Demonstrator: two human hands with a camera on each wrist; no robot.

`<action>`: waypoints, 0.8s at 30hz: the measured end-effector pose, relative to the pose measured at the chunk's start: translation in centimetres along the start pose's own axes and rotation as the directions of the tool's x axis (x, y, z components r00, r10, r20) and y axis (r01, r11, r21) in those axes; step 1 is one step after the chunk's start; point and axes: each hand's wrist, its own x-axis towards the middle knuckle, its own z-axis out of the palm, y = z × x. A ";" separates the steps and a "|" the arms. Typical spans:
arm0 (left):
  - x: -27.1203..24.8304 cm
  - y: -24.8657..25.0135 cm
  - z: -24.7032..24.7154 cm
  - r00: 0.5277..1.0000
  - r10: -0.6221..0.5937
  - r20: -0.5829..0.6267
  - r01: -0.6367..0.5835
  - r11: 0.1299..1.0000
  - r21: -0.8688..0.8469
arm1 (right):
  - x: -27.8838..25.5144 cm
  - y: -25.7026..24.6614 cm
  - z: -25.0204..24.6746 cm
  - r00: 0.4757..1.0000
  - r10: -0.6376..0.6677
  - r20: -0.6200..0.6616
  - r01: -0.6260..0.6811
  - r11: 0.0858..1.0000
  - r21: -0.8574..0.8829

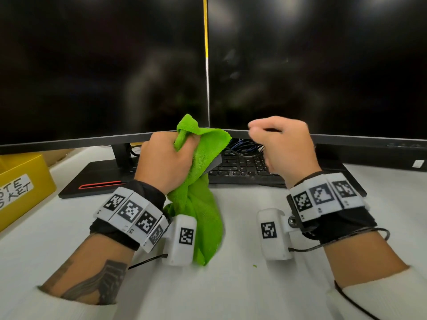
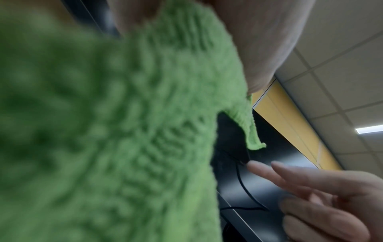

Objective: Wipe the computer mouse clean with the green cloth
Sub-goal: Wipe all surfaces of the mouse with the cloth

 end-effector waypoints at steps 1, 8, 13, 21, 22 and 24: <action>0.1 0.0 0.1 1.000 0.009 0.002 -0.009 1.000 0.008 | -0.5 -0.5 0.2 0.986 0.045 0.163 -0.057 0.996 0.070; 0.0 -0.5 0.8 0.972 0.205 0.119 -0.179 0.964 -0.195 | -1.2 -0.5 1.7 0.916 0.024 0.401 -0.124 0.966 0.225; -0.5 0.7 0.6 0.932 0.226 0.283 -0.055 0.862 -0.505 | -0.8 0.2 1.2 0.951 0.000 0.309 -0.106 0.940 0.324; -1.6 1.5 1.6 0.905 0.140 0.403 0.117 0.827 -0.550 | -1.2 0.3 2.2 0.923 -0.232 0.306 0.159 0.956 0.248; -1.5 1.6 1.5 0.908 0.121 0.402 0.137 0.819 -0.558 | -1.2 0.2 2.1 0.925 -0.211 0.316 0.119 0.951 0.286; -1.2 1.9 1.2 0.906 0.084 0.415 0.180 0.810 -0.558 | -1.2 0.0 1.9 0.925 -0.170 0.340 0.046 0.938 0.344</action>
